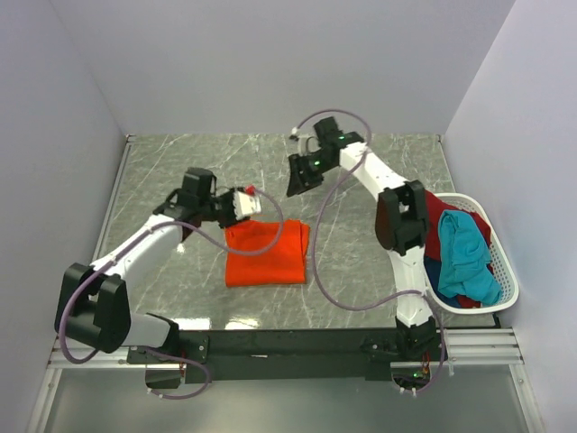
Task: Fold and stack the t-shirts
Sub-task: Neatly place the folded tshirt to the corner
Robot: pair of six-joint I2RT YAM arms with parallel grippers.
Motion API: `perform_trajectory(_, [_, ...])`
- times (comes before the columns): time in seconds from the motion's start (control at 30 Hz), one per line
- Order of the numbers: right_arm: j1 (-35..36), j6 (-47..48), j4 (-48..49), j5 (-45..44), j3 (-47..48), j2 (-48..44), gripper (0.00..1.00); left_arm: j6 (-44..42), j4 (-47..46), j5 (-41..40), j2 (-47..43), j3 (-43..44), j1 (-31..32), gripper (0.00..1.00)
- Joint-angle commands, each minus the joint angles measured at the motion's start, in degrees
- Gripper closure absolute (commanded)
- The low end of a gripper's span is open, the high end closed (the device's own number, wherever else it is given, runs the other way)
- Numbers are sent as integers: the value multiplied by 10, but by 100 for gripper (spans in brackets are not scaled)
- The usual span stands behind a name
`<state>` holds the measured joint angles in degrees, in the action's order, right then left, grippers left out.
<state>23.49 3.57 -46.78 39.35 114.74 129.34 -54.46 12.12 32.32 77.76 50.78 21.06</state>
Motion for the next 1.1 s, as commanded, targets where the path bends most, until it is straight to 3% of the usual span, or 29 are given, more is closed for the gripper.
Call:
perform_trajectory(0.0, [-35, 31, -53, 26, -13, -56, 47, 123, 111, 70, 4, 68, -44, 56])
perform_trajectory(0.1, [-38, 28, -36, 58, -82, -91, 46, 252, 162, 109, 60, 111, -88, 56])
perform_trajectory(0.17, [-37, 15, -2, 70, -126, -99, 46, 292, 183, 130, 109, 132, -118, 55])
perform_trajectory(0.3, [-37, -8, 8, 88, -131, -72, 48, 388, 180, 139, 172, 174, -146, 54])
perform_trajectory(0.5, [-36, -23, 30, 92, -142, -47, 49, 424, 170, 141, 230, 179, -158, 53])
perform_trajectory(1.07, [-23, -30, 47, 113, -181, -15, 48, 452, 128, 112, 275, 183, -158, 52])
